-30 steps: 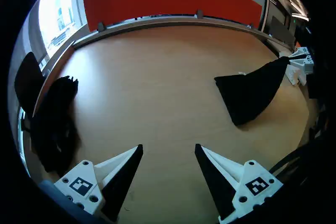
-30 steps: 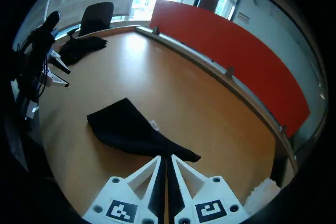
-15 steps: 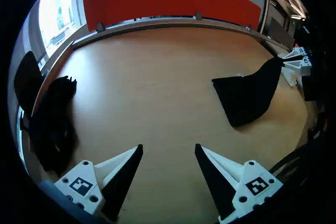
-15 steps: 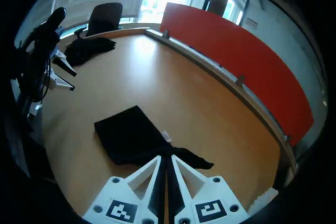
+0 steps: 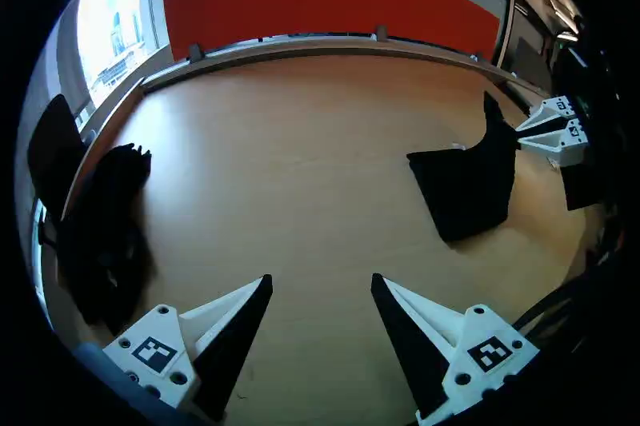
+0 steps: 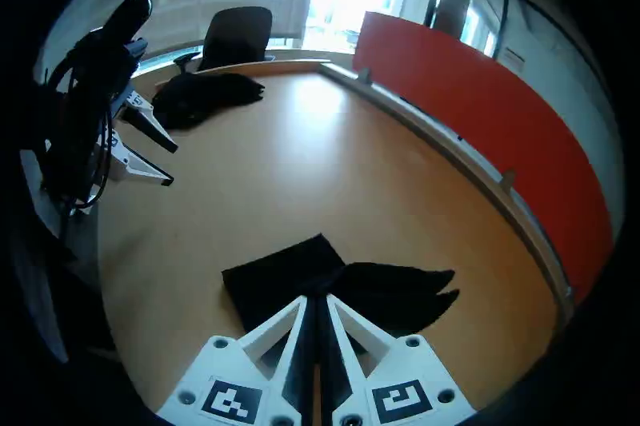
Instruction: Fold towel
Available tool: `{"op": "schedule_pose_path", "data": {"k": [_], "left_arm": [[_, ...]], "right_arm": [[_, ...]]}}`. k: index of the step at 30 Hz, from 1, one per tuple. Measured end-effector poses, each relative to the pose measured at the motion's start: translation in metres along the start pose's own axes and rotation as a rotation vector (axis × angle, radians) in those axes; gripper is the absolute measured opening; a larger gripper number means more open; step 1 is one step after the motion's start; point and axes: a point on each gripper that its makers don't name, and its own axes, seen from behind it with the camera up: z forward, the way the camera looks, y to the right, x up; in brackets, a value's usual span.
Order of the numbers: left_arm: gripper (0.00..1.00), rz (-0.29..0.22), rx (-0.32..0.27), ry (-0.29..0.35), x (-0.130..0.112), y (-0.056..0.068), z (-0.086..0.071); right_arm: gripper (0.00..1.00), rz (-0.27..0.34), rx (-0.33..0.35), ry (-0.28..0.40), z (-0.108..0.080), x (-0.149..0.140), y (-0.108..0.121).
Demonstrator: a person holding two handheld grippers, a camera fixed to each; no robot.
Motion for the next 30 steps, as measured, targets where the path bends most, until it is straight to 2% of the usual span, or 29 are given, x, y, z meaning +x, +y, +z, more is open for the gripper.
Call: {"op": "schedule_pose_path", "data": {"k": [5, 8, 27, 30], "left_arm": [[0.92, -0.008, 0.006, 0.0, -0.003, -0.005, -0.003], [0.92, -0.012, 0.009, -0.001, -0.005, -0.007, -0.004], [0.92, -0.008, 0.006, -0.003, -0.004, -0.007, -0.003], [0.92, -0.007, 0.006, -0.004, -0.005, -0.007, -0.003]], "right_arm": [[0.05, 0.002, 0.042, -0.018, 0.019, -0.001, -0.016], [0.05, 0.004, 0.055, -0.024, 0.024, -0.002, -0.021], [0.05, 0.013, 0.075, -0.022, 0.032, 0.002, -0.026], [0.1, 0.017, 0.08, -0.024, 0.034, 0.001, -0.028]]}}
